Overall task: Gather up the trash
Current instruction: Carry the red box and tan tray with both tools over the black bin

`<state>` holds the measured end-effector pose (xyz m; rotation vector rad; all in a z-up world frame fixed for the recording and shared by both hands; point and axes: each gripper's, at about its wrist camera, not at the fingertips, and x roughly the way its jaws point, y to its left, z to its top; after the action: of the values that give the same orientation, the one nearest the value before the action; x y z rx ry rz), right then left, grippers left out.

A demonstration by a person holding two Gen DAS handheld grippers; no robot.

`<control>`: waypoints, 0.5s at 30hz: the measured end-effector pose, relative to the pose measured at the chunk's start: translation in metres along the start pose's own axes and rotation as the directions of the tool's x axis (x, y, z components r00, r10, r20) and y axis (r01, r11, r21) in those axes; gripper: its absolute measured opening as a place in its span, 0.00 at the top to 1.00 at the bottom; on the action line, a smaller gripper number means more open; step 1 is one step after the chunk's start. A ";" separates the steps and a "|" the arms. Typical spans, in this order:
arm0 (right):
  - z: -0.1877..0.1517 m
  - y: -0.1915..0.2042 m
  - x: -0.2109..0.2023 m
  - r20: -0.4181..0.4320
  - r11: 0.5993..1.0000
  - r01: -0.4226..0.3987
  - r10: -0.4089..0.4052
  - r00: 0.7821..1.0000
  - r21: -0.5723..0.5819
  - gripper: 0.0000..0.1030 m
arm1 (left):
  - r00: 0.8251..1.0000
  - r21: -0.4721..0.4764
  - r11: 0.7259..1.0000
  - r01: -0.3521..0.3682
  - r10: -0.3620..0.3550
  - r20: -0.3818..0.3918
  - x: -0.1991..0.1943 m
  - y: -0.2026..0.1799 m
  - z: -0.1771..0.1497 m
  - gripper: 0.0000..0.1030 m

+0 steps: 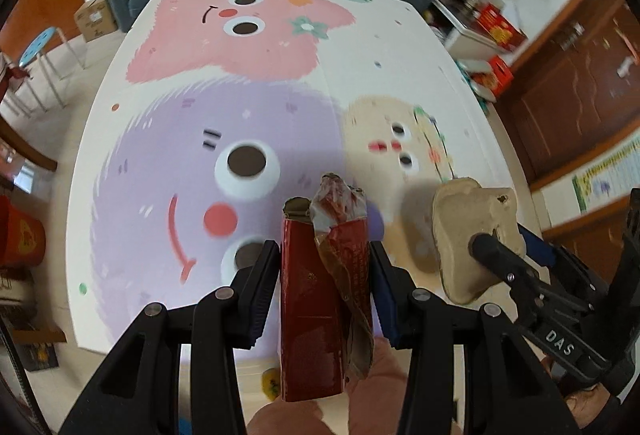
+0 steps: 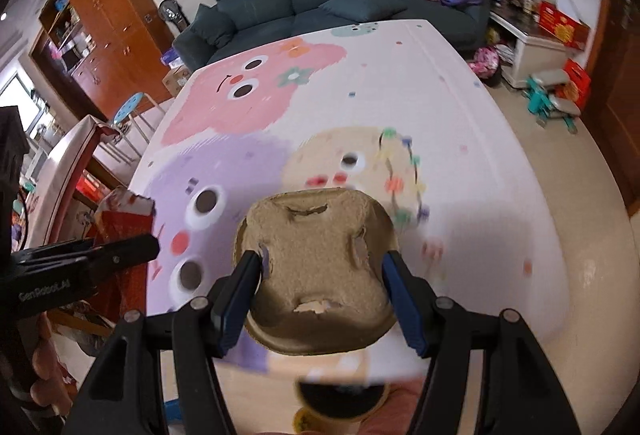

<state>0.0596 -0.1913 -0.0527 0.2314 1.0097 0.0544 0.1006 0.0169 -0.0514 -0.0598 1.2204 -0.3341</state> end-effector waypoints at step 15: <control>-0.122 0.014 -0.018 -0.193 0.998 -0.006 0.018 0.981 0.061 0.38 | 0.997 0.121 0.993 0.000 0.010 -0.082 -0.008 -0.024 -0.100 0.58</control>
<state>-0.0520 -0.1600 -0.0972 0.2916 1.2051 0.0584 0.0001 0.0099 -0.0738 0.0625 1.2795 -0.4094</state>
